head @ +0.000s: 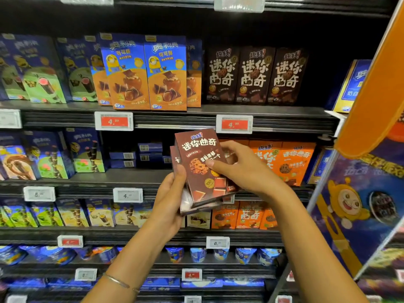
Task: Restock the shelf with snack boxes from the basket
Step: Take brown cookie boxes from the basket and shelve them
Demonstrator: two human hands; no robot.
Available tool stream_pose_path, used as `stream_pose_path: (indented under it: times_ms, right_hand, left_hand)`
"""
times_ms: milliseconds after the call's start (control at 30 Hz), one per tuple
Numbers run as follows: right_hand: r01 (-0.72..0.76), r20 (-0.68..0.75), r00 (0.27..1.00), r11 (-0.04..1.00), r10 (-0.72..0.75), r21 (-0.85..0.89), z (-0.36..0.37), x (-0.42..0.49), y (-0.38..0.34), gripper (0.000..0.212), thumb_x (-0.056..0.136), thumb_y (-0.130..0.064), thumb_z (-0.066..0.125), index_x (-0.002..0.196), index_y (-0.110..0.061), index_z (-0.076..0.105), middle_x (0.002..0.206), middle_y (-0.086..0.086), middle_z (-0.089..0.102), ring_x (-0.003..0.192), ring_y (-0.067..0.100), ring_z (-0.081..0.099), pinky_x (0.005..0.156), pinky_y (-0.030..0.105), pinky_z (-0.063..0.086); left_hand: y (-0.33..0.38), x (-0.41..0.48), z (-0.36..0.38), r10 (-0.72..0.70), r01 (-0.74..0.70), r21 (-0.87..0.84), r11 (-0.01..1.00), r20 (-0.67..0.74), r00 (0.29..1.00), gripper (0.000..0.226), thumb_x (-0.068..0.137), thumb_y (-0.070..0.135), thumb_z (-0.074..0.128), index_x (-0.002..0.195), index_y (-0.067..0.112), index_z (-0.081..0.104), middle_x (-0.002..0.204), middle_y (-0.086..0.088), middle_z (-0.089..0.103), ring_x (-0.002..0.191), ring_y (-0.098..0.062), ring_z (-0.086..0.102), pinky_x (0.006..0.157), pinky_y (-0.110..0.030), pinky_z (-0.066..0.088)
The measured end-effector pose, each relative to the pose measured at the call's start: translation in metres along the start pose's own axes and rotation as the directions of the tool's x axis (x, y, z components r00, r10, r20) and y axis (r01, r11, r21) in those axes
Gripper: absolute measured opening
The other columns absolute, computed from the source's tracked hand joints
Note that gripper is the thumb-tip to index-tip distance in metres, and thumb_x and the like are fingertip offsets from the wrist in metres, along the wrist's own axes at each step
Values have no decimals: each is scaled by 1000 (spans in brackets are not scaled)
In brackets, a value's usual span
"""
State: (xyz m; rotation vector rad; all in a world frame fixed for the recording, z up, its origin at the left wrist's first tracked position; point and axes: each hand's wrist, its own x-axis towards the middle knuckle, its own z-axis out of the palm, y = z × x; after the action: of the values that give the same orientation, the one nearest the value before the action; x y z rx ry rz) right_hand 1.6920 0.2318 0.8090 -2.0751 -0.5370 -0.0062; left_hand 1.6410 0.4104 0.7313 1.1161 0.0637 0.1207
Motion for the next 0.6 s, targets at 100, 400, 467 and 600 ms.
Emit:
stream_pose_path:
  times_ms: [100, 400, 467, 600]
  right_hand:
    - [49, -26, 998, 998, -50, -50, -15, -2, -11, 46, 83, -53, 76, 124, -39, 60, 80, -18, 71, 79, 5, 72, 68, 29, 56]
    - [282, -392, 895, 950, -212, 131, -71, 9, -38, 38, 88, -33, 77, 122, -22, 63, 76, -24, 70, 73, -3, 69, 53, 19, 53]
    - [327, -513, 823, 942, -243, 79, -77, 29, -42, 39, 90, -32, 75, 124, -19, 59, 76, -30, 68, 73, -10, 67, 58, 12, 52]
    - [310, -648, 734, 949, -205, 51, -82, 83, -44, 42, 89, -35, 74, 123, -24, 52, 93, -12, 70, 83, -4, 70, 77, 32, 62]
  left_hand:
    - [5, 3, 0, 32, -32, 4, 999, -21, 999, 74, 81, 61, 71, 138, 15, 63, 127, -11, 78, 114, -32, 77, 91, -48, 65]
    - [18, 5, -6, 38, -39, -70, 997, -14, 999, 47, 78, 27, 80, 122, 18, 69, 115, -7, 82, 96, -27, 81, 76, -43, 68]
    - [19, 4, -4, 36, -37, -64, 997, -13, 999, 48, 76, 28, 80, 122, 19, 68, 114, -6, 82, 96, -26, 81, 74, -43, 68]
    - [19, 4, 2, 28, -29, -58, 998, -12, 1000, 49, 77, 27, 79, 123, 19, 68, 115, -7, 82, 96, -26, 81, 71, -40, 68]
